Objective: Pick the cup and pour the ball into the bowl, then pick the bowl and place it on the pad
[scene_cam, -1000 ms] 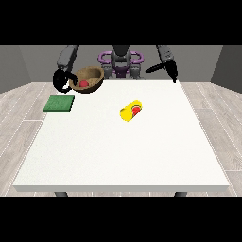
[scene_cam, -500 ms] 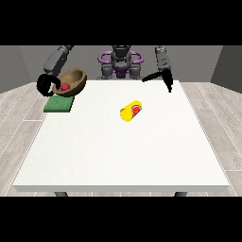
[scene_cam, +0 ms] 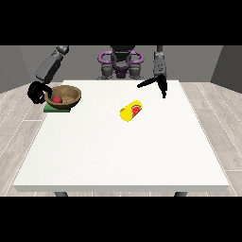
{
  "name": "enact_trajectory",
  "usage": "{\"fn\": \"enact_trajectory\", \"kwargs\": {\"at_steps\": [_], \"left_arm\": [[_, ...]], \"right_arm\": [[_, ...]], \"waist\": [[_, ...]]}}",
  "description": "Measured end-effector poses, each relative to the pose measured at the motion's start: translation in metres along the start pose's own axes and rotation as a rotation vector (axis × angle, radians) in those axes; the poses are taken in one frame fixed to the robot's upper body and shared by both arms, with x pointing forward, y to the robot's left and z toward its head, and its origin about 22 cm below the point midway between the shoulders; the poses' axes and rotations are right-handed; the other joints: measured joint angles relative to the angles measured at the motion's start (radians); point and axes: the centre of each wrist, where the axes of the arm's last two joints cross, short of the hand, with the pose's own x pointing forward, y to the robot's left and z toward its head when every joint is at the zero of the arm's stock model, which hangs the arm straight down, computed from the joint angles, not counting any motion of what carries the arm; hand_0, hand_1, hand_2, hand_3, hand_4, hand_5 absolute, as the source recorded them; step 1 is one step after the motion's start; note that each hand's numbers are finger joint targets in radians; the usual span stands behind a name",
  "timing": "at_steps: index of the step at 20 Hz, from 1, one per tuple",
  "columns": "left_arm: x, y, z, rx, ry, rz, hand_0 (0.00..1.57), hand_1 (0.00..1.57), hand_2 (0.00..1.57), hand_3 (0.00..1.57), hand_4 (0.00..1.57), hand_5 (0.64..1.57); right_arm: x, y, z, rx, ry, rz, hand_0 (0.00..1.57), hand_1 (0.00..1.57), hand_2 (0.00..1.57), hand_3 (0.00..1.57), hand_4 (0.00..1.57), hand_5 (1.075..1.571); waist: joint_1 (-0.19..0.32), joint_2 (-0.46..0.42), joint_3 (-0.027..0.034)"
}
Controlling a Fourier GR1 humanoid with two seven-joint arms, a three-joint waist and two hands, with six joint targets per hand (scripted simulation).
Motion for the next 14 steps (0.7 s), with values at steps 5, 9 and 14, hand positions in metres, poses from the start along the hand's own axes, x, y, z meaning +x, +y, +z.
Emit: {"fn": "enact_trajectory", "kwargs": {"at_steps": [5, 9, 14], "left_arm": [[0.022, 0.008, -0.007, 0.02, -0.063, -0.017, 0.0, 0.0, 0.0, 0.0, 0.0, 1.564], [0.039, 0.011, -0.001, 0.024, -0.085, -0.02, 0.0, 0.0, 0.0, 0.0, 0.0, 1.563], [0.053, 0.013, -0.002, 0.039, -0.099, -0.017, 0.0, 0.0, 0.0, 0.0, 0.0, 1.566]], "right_arm": [[0.024, -0.023, 0.002, -0.015, -0.08, 0.031, 1.57, 1.57, 1.57, 0.0, 1.04, 1.569], [0.029, -0.034, 0.006, -0.027, -0.106, 0.057, 1.57, 1.57, 1.57, 0.44, 1.03, 1.571], [0.042, -0.034, 0.001, -0.024, -0.109, 0.022, 1.57, 1.57, 1.57, 0.0, 0.78, 1.569]], "waist": [[-0.001, 0.068, 0.0003], [-0.001, 0.083, 0.0003], [-0.014, 0.093, -0.0004]]}}
